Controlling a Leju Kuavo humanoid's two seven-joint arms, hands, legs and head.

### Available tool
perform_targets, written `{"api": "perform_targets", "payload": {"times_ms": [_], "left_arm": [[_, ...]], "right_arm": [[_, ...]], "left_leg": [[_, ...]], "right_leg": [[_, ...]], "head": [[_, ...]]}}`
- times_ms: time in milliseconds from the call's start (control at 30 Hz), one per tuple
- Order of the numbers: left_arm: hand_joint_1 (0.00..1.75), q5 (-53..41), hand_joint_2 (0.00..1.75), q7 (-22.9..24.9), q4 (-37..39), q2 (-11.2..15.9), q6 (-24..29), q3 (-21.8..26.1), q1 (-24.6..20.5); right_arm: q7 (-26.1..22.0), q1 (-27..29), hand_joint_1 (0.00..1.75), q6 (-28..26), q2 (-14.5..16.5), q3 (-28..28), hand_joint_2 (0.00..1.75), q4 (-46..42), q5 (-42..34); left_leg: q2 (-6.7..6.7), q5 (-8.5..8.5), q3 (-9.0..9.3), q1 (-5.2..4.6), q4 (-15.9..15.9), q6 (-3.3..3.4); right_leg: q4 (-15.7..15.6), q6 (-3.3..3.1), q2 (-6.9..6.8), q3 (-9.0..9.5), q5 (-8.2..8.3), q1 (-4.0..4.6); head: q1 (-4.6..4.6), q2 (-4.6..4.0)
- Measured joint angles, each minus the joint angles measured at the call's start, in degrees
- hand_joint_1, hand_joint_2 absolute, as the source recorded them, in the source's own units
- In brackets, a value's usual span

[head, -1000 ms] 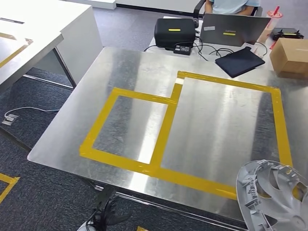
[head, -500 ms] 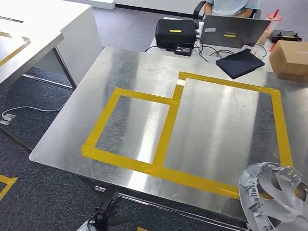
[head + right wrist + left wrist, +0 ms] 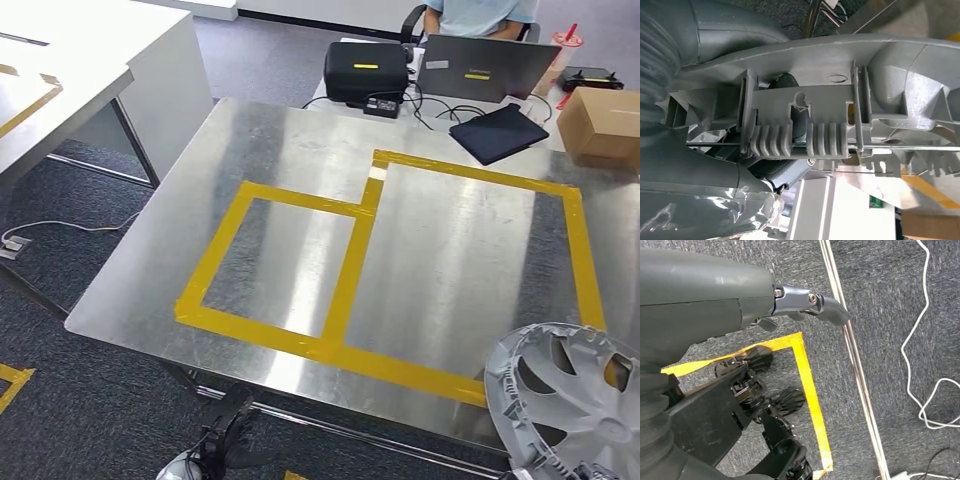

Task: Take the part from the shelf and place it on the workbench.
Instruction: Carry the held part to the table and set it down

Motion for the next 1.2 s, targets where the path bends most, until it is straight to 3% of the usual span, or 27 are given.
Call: {"api": "perform_targets", "payload": {"times_ms": [600,767,1200], "left_arm": [[0.0,-1.4,1.75,0.3,0.0,0.3,-1.0,-0.5,-0.2],[0.0,-2.1,1.75,0.5,0.1,0.1,-1.4,-1.4,-0.6],[0.0,-2.9,1.75,1.6,0.3,-0.1,-1.5,-1.9,-1.4]], "right_arm": [[-1.8,-10.8,1.75,0.2,-6.1,10.5,1.75,6.9,2.8],[-3.5,-17.0,1.75,1.2,-6.4,16.1,1.75,9.9,4.4],[-5.0,-25.3,1.75,1.8,-7.7,25.7,1.75,14.3,6.0]], "left_leg": [[0.18,0.55,-0.57,-0.14,-0.3,0.08],[0.51,0.7,-0.65,-0.21,-0.5,0.07],[0.58,0.96,-0.69,-0.2,-0.6,-0.11]], "right_leg": [[-0.3,-0.01,0.18,-0.06,0.65,-0.08],[-0.4,-0.06,0.43,-0.32,0.82,-0.13],[-0.5,-0.14,0.51,-0.87,1.05,-0.13]], "head": [[-0.03,0.0],[-0.05,-0.01],[0.0,0.0]]}}
